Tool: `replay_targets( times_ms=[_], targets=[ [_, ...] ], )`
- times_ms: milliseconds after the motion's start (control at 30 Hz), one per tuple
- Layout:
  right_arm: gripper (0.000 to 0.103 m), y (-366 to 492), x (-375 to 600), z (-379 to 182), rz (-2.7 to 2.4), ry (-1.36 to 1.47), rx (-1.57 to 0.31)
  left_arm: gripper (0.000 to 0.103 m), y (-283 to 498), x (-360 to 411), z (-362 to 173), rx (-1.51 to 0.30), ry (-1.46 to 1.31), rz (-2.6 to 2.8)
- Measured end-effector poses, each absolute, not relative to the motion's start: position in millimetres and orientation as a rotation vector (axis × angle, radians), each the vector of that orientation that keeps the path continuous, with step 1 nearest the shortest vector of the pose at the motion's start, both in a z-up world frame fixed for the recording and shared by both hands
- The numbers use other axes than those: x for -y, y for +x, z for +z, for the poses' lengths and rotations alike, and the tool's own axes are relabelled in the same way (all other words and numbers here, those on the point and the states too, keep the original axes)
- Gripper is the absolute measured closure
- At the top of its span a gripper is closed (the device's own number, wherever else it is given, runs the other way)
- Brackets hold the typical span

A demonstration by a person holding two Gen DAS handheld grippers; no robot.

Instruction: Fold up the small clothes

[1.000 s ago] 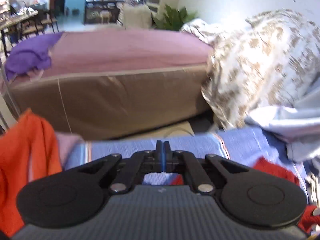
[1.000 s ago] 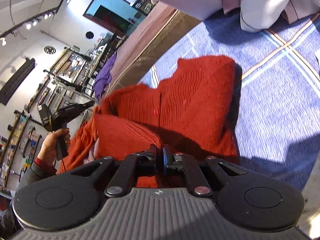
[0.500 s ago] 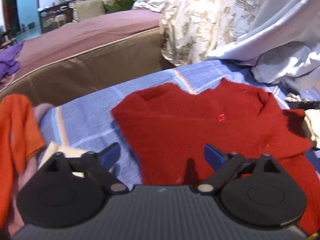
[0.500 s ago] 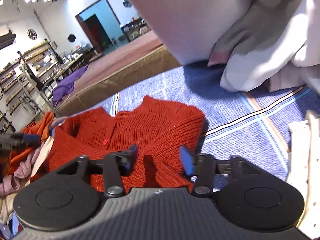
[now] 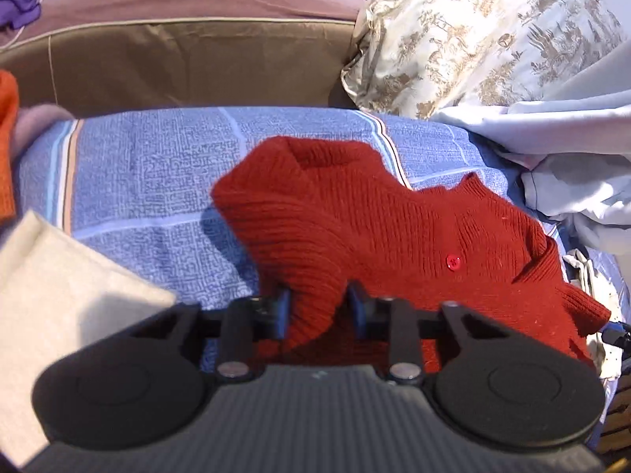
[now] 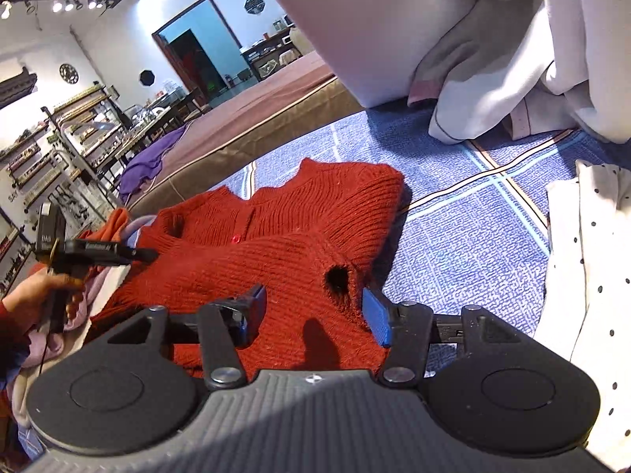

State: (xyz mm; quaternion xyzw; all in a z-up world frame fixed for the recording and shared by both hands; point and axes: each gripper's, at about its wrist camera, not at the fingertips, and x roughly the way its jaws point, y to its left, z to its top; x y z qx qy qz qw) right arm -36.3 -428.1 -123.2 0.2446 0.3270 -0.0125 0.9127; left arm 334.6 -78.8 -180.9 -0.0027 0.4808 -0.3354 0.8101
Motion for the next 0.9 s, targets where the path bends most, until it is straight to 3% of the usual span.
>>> replay_targets(
  times_ms=[200,367,467,533,633,767,900],
  targets=[
    [0.013,-25.4,425.3,-122.9,-0.092,0.42,-0.678,0.088,356.4,58.1,-160.8,-0.986,0.09,-0.656],
    [0.014,-18.1,407.9,-117.3,-0.037,0.355,-0.649,0.09,384.1,33.3,-177.2,-1.046,0.1,-0.613],
    [0.017,-4.7,383.2,-125.7,0.017,0.227,-0.682,0.073,367.5,43.0,-172.9,-0.986,0.2,-0.6],
    [0.021,6.0,370.8,-136.1,0.016,0.159,-0.726,0.044,355.0,41.7,-167.2,-0.936,0.262,-0.551],
    [0.023,21.7,363.5,-159.2,-0.037,0.086,-0.831,0.043,331.7,21.3,-146.0,-0.873,0.24,-0.501],
    [0.023,19.6,372.1,-159.1,-0.062,0.175,-0.795,0.044,276.6,13.9,-112.3,-0.801,0.202,-0.681],
    [0.022,1.8,355.8,-133.2,-0.069,0.148,-0.66,0.044,215.0,45.4,-117.0,-0.751,0.342,-0.833]
  ],
)
